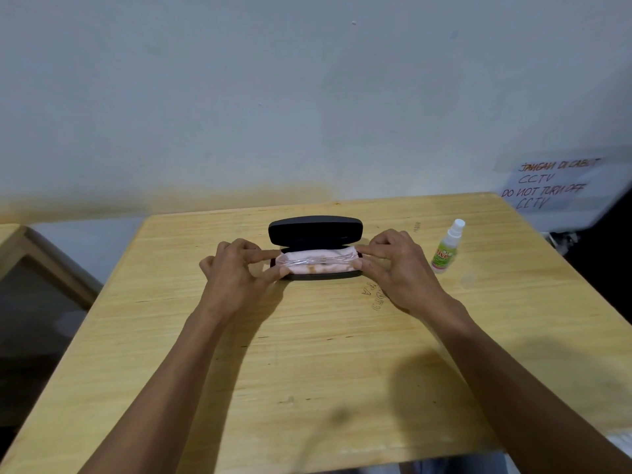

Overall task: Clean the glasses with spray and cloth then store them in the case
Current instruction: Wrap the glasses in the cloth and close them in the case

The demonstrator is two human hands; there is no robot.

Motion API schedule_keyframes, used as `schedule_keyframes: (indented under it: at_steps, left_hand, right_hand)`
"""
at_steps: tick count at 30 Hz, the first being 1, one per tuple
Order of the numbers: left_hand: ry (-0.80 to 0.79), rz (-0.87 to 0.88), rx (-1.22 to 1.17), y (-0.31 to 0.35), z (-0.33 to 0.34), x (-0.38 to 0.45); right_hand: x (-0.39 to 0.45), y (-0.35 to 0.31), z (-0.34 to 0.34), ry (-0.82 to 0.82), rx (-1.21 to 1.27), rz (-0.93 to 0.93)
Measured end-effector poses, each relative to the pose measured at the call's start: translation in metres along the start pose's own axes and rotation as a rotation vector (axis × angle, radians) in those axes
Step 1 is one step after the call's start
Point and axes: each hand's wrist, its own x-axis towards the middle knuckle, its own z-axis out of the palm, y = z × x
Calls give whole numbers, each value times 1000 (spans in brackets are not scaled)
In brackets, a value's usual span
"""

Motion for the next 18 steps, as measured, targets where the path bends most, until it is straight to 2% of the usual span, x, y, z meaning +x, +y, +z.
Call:
schedule_keyframes:
  at_steps: [4,6,12,18]
  left_hand:
    - [160,-50,-88,4,-10,2]
    - [191,-128,-169,8,-14,9]
    - [-7,-325,-400,15,-17,36]
    - [-27,-418,-563,13,-12,45]
  right_hand:
    - [2,-10,-13,128,80,125]
    - [9,-18,-17,149,151,234]
    - [39,-30,-14,47,437,557]
    - [48,-19,-7,-4,607,678]
